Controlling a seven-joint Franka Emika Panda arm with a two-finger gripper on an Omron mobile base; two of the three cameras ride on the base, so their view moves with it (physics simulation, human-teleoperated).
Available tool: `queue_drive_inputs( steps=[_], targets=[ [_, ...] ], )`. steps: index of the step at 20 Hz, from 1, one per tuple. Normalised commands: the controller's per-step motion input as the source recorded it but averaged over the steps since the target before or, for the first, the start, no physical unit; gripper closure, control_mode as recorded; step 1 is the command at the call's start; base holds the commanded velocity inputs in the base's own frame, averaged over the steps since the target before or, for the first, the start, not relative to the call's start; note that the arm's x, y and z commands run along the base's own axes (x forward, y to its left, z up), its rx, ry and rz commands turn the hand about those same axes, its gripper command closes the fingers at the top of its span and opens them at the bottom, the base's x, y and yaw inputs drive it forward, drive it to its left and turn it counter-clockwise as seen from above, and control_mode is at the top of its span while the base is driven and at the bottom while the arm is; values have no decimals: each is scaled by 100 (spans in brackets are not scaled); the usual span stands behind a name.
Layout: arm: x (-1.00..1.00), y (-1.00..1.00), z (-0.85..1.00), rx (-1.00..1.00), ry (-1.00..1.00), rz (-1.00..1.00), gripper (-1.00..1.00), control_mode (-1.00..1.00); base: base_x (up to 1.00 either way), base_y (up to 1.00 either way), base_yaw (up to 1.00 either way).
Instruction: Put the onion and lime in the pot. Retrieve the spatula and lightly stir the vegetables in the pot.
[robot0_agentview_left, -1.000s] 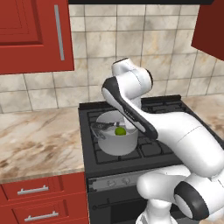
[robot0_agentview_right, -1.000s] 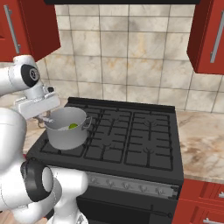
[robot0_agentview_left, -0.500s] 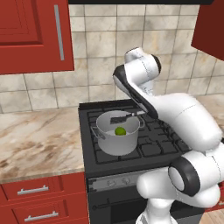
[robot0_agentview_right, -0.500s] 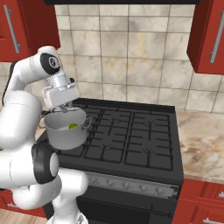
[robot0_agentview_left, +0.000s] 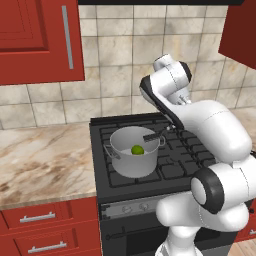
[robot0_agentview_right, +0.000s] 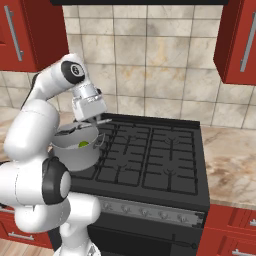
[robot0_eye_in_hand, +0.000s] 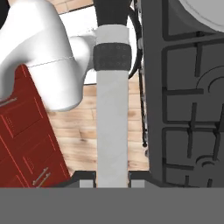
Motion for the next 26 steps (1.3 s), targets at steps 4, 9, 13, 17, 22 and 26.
queue_drive_inputs(
  steps=[4,9,13,17,22,26],
  targets=[
    [29,-20,-11,-9,20,8,100,-100,0,0,0],
    [39,0,-7,-6,12,2,100,-100,0,0,0],
    [37,0,0,-12,10,0,100,-100,0,0,0],
    [1,0,0,-9,-1,0,100,-100,0,0,0],
    [0,-1,0,-2,-10,0,100,-100,0,0,0],
    [0,-1,-1,0,-20,0,100,-100,0,0,0]
  ],
)
